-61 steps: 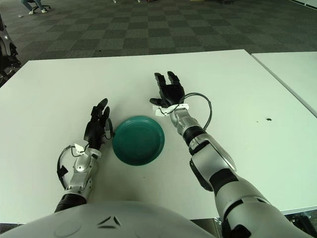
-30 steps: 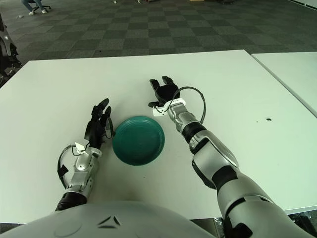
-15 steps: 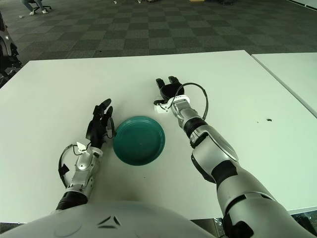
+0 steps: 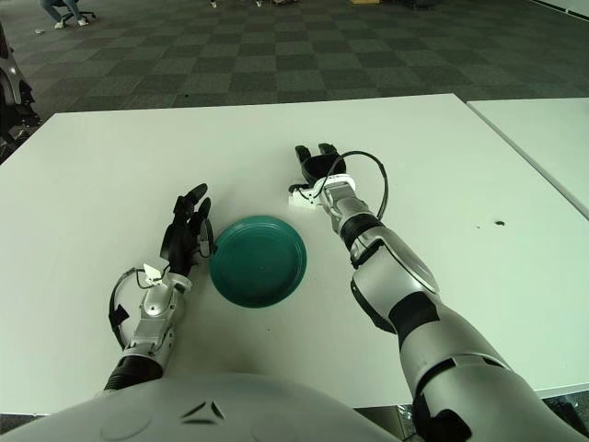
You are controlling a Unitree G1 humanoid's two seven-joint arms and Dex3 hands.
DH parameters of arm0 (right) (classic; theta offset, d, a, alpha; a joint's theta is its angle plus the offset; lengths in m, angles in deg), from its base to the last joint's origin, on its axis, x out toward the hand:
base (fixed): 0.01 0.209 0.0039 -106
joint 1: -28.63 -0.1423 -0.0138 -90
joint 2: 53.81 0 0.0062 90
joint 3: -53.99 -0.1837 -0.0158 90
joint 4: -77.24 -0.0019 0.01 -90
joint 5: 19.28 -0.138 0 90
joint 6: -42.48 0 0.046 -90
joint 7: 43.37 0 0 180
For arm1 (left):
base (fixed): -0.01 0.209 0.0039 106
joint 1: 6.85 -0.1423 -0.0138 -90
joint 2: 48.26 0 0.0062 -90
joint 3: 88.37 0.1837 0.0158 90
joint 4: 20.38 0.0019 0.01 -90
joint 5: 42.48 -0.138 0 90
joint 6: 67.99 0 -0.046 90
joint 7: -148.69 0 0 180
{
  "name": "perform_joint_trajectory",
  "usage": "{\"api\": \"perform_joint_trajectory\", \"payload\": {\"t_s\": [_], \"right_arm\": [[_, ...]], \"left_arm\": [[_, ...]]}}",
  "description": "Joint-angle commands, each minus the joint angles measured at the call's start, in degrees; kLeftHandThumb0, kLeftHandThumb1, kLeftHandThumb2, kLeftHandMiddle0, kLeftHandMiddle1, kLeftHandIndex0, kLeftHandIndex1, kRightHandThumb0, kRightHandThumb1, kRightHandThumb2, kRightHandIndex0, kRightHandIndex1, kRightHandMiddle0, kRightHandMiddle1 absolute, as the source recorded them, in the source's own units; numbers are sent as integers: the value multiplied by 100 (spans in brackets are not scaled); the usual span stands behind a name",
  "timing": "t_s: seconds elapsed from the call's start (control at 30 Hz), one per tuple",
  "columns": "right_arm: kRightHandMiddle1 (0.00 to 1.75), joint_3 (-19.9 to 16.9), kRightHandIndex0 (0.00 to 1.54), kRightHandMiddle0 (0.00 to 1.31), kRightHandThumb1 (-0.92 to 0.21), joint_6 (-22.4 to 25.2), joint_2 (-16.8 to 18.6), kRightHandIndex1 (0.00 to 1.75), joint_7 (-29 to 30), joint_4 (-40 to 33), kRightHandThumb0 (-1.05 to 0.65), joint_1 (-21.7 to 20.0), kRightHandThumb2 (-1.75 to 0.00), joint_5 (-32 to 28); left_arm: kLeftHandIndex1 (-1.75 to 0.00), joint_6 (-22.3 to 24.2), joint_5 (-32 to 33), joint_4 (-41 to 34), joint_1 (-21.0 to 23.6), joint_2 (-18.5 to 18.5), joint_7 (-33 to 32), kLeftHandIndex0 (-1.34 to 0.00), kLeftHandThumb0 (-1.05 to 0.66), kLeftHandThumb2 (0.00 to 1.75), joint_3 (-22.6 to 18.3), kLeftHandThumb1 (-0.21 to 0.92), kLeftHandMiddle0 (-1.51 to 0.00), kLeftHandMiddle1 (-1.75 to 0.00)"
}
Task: Put the charger into the plate.
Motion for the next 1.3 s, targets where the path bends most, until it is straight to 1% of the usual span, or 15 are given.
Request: {"api": "perform_joint_trajectory", "payload": {"t_s": [0.0,0.63,0.73,0.8,1.0,1.17,1.27], "right_arm": [[2,80,7,0,-92,38,91,0,-298,295,-92,427,-73,-30],[0,129,9,0,-92,-71,107,1,-336,318,-94,605,-74,2],[0,120,9,0,-92,-122,89,1,-280,274,-94,655,-75,-10],[0,100,9,0,-92,-174,36,0,-272,160,-95,667,-76,-30],[0,-12,9,0,-92,-283,-277,1,-499,-638,-97,723,-78,-137],[0,-38,9,0,-92,-206,-414,0,-697,-1108,-95,827,-76,-169],[0,-71,10,0,-92,-169,-489,1,-719,-1371,-95,902,-76,-164]], "left_arm": [[-75,151,175,512,-567,445,-63,0,-81,100,70,92,-32,-2],[-73,83,164,530,-555,446,-69,0,-79,103,88,92,-32,-1],[-76,114,199,515,-552,463,-62,0,-79,103,76,92,-32,-1],[-77,148,242,500,-550,478,-48,0,-78,103,62,92,-32,-1],[-78,214,330,514,-524,469,-29,0,-78,102,41,92,-32,-1],[-78,228,348,531,-505,450,-37,0,-79,100,51,92,-31,0],[-77,209,303,549,-497,431,-46,0,-81,99,90,92,-29,0]]}}
